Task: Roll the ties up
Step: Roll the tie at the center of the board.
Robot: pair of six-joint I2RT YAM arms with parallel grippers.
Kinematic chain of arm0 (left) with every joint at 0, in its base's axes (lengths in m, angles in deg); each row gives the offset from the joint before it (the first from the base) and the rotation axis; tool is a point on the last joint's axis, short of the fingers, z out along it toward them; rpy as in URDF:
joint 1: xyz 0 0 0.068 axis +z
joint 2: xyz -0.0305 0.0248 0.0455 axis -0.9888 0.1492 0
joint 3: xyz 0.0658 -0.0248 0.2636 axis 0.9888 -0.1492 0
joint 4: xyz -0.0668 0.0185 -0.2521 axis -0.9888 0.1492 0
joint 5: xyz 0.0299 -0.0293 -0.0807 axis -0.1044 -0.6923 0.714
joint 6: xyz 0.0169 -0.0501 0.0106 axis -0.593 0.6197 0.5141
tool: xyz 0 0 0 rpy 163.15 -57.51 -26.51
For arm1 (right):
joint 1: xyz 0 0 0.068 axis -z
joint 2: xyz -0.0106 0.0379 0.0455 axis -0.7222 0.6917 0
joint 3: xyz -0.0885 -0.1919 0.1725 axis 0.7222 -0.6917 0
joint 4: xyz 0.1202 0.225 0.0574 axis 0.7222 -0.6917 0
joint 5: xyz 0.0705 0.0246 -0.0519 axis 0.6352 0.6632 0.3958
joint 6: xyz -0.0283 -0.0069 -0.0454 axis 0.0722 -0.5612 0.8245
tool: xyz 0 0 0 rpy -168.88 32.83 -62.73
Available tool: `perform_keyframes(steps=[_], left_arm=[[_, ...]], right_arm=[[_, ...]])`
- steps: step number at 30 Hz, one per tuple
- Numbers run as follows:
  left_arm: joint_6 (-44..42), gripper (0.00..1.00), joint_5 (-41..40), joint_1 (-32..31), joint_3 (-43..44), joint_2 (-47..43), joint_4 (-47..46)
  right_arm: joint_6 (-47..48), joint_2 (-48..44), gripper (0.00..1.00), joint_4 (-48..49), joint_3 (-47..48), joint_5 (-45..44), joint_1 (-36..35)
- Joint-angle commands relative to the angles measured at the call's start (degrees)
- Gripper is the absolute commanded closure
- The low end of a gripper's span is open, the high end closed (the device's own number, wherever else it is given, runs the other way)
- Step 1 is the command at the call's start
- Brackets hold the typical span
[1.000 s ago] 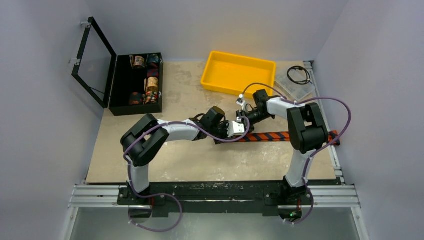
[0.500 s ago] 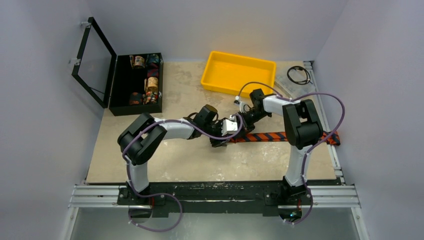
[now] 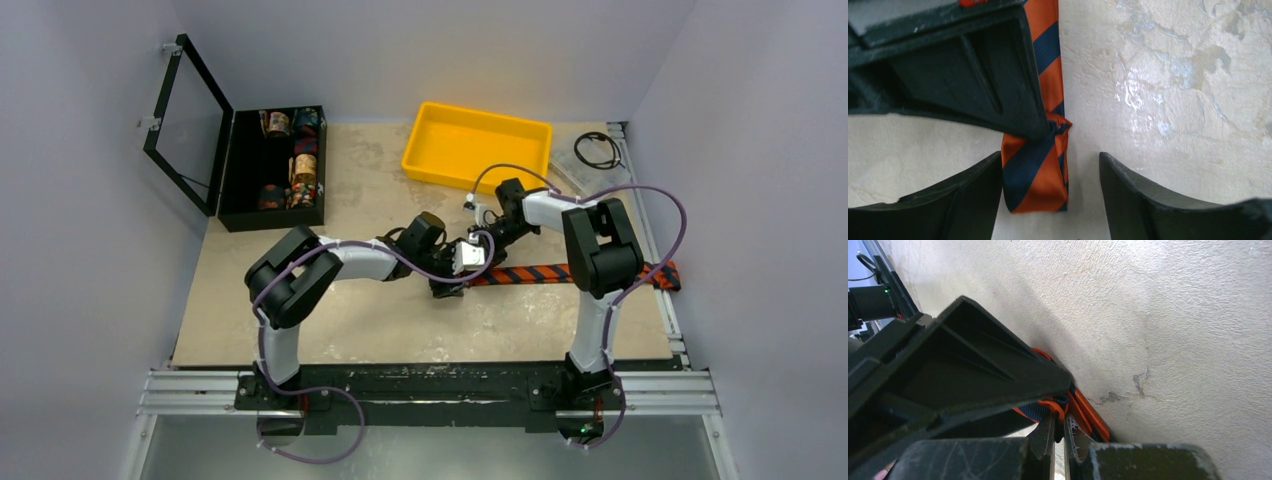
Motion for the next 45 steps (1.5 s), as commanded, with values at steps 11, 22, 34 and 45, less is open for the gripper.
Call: perform_keyframes(steps=[11, 22, 34, 45], left_arm=[[-5.1, 0.7, -5.3, -1.1, -5.5, -1.5, 1.9], [3.5, 0.71, -5.5, 0.4, -4.8, -0.8, 0.1], [7.1, 0.66, -8.3, 1.8, -6.9, -4.1, -2.6], [5.7, 0.6, -10.9, 1.4, -7.4, -2.0, 0.1]], right_arm=[[1.1, -4.1, 0.6, -4.3, 2.8, 5.9, 2.8], [-0.9, -2.6, 0.74, 1.9, -5.2, -1.2, 4.9], [-2.7, -0.1, 0.74, 3.5, -5.1, -6.5, 4.9], [-10.2, -6.9, 0.55, 3.3, -2.3, 8.8, 2.7]])
